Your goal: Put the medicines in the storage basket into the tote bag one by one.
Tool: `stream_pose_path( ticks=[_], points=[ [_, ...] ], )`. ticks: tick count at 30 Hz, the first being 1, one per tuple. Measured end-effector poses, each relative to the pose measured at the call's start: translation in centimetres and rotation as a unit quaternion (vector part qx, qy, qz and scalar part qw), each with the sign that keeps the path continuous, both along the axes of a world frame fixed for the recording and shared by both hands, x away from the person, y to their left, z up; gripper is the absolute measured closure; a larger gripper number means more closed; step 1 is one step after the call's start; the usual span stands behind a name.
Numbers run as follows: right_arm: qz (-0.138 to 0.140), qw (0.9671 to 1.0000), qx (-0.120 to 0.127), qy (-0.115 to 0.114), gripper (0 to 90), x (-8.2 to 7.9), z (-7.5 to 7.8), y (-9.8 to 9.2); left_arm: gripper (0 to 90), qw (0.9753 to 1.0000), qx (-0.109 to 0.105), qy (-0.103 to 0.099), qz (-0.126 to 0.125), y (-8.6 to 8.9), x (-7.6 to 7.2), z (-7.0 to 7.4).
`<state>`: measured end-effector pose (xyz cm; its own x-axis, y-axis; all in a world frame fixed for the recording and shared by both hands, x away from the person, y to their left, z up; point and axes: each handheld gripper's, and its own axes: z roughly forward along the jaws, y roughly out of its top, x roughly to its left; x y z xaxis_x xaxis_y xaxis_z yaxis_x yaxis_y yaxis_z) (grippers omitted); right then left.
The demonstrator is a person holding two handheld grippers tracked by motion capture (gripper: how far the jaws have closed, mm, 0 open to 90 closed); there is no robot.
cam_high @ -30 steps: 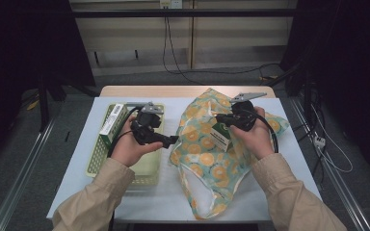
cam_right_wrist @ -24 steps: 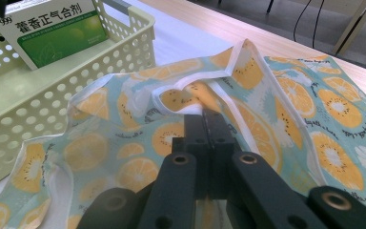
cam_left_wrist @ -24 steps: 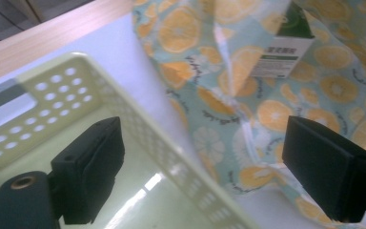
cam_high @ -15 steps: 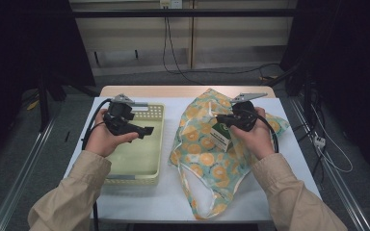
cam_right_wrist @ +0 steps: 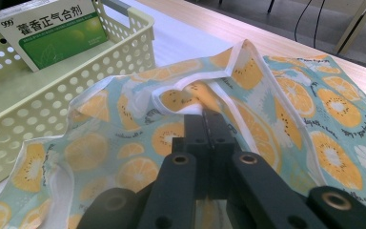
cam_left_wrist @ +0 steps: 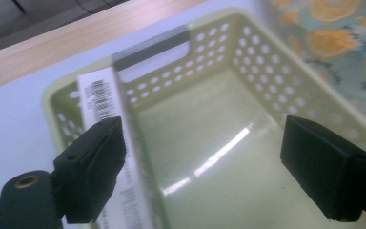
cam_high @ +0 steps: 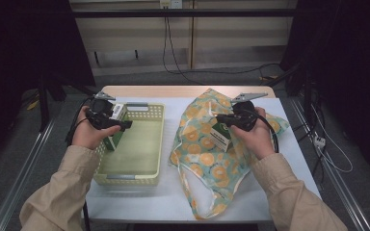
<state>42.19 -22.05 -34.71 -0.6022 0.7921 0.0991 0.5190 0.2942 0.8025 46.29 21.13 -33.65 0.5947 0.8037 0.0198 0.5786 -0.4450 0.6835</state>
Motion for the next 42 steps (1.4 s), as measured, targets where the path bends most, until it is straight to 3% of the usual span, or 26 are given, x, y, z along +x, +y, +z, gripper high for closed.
stream_pose_path(
  ticks=[7, 12, 20, 29, 33, 37, 39, 40, 42],
  points=[
    [-0.002, 1.0000, 0.002, 0.002, 90.0, 0.0, 0.0, -0.4, 19.3, 0.9997, 0.015, 0.003, 0.021, 0.7, 1.2, -1.6],
    [-0.001, 1.0000, 0.003, 0.001, 90.0, 0.0, 0.0, -0.5, 20.4, 0.9990, 0.022, -0.008, 0.039, 0.9, 1.7, -1.8],
    [-0.001, 1.0000, 0.004, 0.001, 90.0, 0.0, 0.1, -0.7, 22.9, 0.9981, 0.035, 0.010, 0.050, 1.2, 2.0, -2.7],
    [-0.002, 1.0000, 0.005, 0.000, 90.0, 0.0, 0.1, -0.9, 51.7, 0.9977, 0.050, 0.032, 0.034, 0.2, 1.8, -3.4],
    [-0.002, 1.0000, 0.005, 0.002, 90.0, -0.1, 0.1, -0.9, 51.4, 0.9966, 0.059, 0.043, 0.038, -0.5, 1.8, -3.8],
    [-0.002, 1.0000, 0.006, 0.002, 90.0, -0.1, 0.1, -0.9, 54.8, 0.9949, 0.076, 0.039, 0.053, -0.7, 1.7, -3.5],
    [-0.002, 1.0000, 0.006, 0.001, 90.0, -0.1, 0.1, -1.0, 62.5, 0.9949, 0.075, 0.033, 0.058, -0.4, 1.6, -3.3],
    [-0.003, 1.0000, 0.006, 0.001, 90.0, -0.1, 0.1, -1.0, 62.9, 0.9950, 0.069, 0.040, 0.060, -0.3, 1.6, -3.2],
    [-0.003, 1.0000, 0.007, 0.000, 90.0, -0.1, 0.1, -1.1, 63.0, 0.9949, 0.072, 0.032, 0.063, -0.1, 1.4, -2.9]
  ],
)
